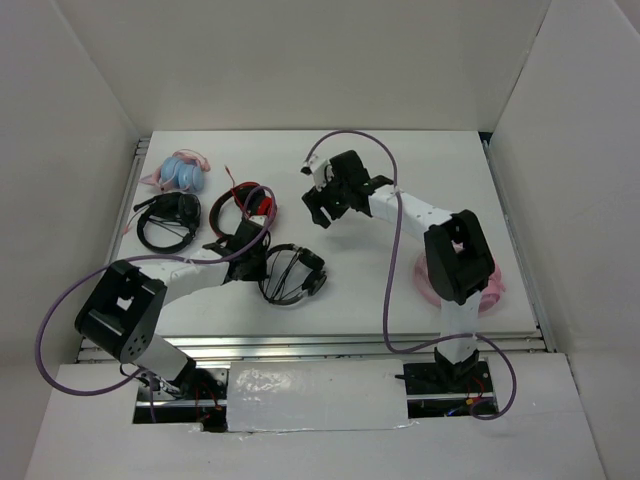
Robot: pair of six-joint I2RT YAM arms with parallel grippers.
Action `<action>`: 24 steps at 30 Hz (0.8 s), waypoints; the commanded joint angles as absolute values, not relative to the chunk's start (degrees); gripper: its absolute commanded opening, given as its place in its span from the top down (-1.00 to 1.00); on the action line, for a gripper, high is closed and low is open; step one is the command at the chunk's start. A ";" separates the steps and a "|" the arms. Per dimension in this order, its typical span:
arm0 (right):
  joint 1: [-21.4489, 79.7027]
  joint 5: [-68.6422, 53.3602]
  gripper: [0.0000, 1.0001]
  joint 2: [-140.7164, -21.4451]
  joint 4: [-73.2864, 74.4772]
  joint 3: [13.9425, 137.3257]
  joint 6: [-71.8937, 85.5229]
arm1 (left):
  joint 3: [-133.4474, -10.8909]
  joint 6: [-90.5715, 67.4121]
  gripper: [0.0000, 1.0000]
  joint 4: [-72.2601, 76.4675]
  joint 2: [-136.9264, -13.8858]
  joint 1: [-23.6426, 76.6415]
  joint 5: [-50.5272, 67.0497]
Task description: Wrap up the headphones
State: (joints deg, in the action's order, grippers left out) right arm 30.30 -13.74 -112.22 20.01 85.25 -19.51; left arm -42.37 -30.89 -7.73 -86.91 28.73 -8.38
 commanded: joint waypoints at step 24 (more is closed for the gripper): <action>34.27 -9.77 -0.90 -91.15 8.18 75.50 7.21 | -50.88 -39.90 1.00 -33.57 -85.33 24.00 -19.24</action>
State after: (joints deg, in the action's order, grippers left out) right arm 33.80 -14.83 -95.00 12.27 77.01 5.63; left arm -47.79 -37.98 -32.58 -83.59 26.35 -13.45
